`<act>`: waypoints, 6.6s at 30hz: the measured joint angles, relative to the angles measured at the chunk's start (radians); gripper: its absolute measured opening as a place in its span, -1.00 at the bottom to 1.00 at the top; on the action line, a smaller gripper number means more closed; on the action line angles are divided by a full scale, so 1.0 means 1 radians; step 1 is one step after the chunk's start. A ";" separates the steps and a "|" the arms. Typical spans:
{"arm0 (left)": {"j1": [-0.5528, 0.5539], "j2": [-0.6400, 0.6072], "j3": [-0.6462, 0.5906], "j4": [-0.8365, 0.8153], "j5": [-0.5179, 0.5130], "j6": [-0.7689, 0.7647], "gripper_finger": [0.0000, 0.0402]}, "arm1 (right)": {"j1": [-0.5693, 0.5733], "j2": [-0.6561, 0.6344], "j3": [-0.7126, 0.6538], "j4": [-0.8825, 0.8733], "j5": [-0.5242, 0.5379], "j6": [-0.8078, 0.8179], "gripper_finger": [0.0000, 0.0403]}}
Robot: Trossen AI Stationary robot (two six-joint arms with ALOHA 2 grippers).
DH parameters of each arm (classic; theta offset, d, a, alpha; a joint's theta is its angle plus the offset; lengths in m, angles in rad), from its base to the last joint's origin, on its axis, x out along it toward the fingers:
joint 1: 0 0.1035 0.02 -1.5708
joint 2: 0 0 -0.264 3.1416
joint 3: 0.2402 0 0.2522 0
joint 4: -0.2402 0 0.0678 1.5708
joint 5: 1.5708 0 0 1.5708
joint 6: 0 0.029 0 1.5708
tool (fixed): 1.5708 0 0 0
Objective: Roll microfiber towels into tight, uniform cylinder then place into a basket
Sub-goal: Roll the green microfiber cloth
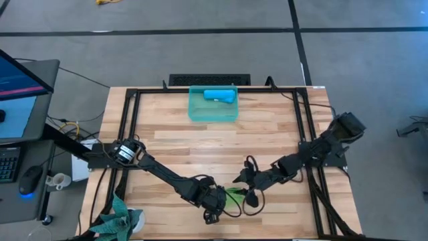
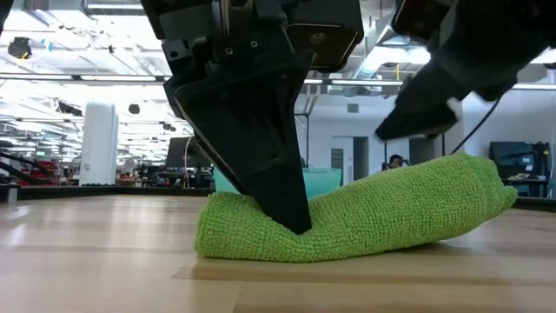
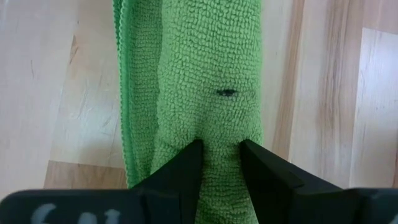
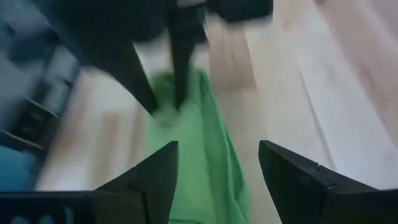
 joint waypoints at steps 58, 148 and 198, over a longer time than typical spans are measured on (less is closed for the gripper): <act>-0.017 -0.165 -0.006 -0.158 -0.088 0.054 -0.44 | -0.053 0.257 0.116 -0.128 -0.143 0.124 -0.92; 0.046 -0.275 -0.603 0.743 -0.036 -0.399 0.26 | -0.048 0.257 0.114 -0.123 -0.139 0.123 -0.91; 0.050 -0.274 -0.607 0.759 -0.072 -0.275 -0.93 | -0.046 0.257 0.112 -0.110 -0.137 0.088 -0.95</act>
